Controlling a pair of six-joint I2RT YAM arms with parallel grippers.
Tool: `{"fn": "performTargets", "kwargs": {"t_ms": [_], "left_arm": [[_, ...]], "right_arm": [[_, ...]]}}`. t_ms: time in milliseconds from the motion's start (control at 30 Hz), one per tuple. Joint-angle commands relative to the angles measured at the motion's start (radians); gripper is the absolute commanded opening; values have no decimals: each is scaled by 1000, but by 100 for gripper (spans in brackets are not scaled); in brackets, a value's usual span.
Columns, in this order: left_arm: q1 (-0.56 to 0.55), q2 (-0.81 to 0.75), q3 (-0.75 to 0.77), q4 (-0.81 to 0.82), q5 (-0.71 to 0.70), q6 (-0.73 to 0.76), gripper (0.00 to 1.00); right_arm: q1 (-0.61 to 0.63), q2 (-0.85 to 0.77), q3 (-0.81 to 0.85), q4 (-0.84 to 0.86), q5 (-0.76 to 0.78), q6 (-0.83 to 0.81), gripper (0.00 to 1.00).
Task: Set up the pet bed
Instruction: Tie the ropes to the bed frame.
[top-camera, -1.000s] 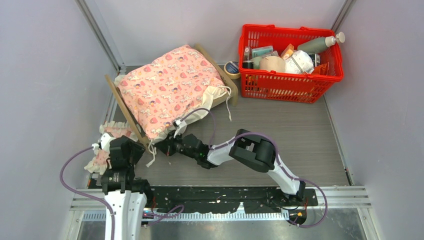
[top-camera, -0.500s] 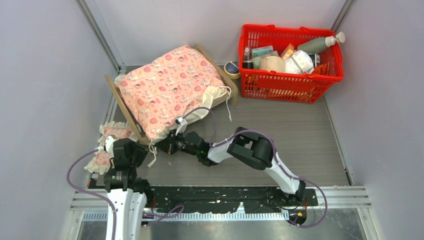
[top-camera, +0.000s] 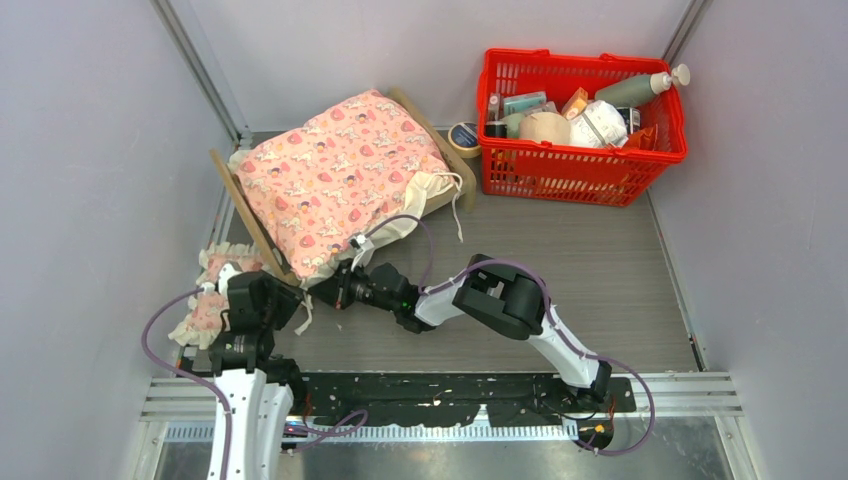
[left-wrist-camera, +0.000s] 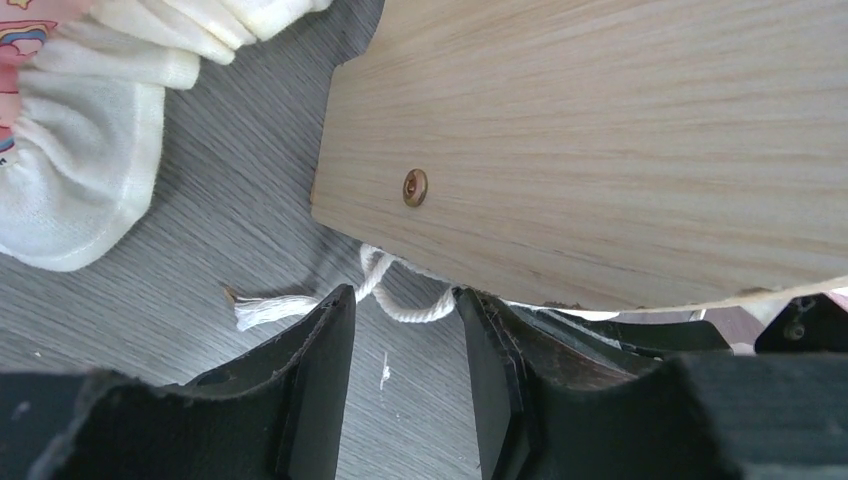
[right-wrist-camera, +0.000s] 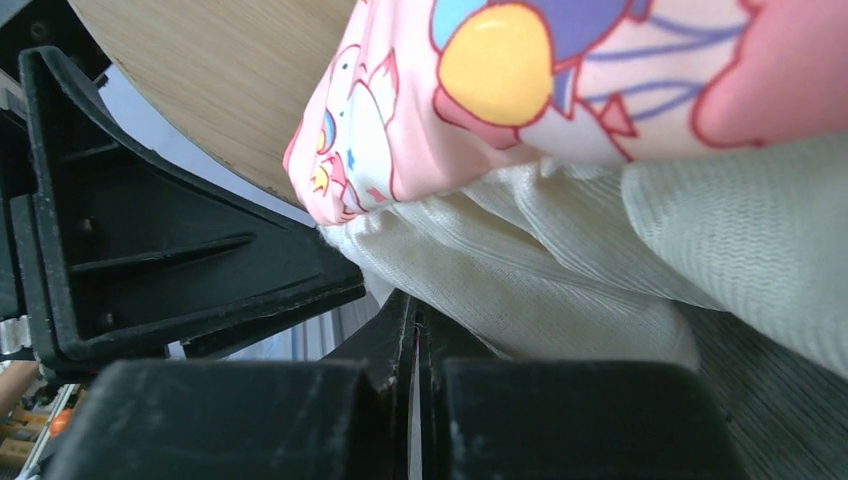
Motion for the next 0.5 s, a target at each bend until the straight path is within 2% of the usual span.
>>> {"fn": "performTargets", "kwargs": {"t_ms": [0,133,267,467], "left_arm": [[5,10,24,55,46,96,48],[5,-7,60,88,153,238,47],[1,-40,66,154,298,360,41],[-26,-52,98,120,260,423,38]], "right_arm": [[-4,11,38,20,-3,-17,5],[-4,19,43,16,-2,-16,5],[-4,19,45,17,-4,-12,5],[-4,14,44,11,-6,-10,5]]}}
